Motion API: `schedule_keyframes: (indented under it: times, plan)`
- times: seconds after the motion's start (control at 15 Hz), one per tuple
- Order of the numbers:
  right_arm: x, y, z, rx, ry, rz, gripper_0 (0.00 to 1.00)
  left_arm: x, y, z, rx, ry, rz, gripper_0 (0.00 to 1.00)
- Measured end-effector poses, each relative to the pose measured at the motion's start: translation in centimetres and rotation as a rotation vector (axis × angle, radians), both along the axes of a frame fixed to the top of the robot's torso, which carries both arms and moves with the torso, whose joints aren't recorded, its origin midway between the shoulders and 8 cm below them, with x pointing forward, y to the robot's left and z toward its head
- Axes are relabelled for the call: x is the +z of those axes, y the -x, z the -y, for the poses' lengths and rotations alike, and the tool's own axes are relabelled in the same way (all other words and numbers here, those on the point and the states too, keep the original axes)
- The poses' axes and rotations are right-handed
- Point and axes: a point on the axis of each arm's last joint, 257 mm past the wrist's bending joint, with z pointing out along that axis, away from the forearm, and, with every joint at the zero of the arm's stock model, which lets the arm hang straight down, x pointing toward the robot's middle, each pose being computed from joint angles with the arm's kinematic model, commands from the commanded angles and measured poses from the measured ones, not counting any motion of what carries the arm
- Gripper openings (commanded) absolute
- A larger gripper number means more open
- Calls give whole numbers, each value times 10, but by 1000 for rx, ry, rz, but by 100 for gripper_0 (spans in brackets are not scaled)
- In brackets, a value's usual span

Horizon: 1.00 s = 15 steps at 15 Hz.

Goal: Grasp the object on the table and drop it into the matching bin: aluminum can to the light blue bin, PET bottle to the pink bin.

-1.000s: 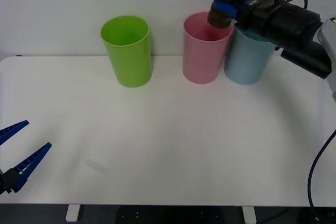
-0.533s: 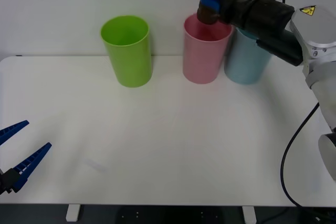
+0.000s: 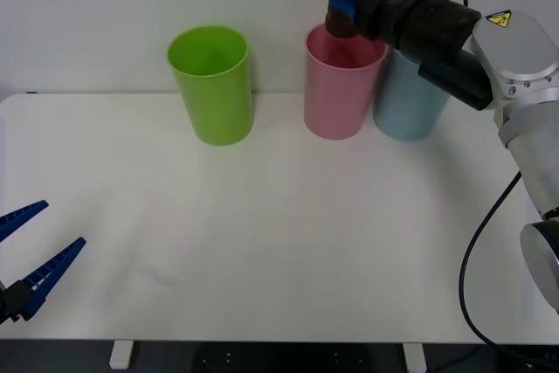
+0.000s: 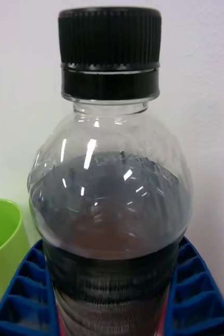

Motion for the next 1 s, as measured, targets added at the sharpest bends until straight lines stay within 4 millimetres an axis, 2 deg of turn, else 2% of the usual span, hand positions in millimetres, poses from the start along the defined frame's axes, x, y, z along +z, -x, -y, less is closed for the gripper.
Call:
schedule_keyframes:
  times: [0.2,0.53,1.0]
  plan:
    - [3,0,3,-8,59,50,100,0,0,0,0,0,0,100]
    - [1,9,6,32,34,44,100,0,0,0,0,0,0,100]
    - [-11,61,26,65,16,98,100,0,0,0,0,0,0,100]
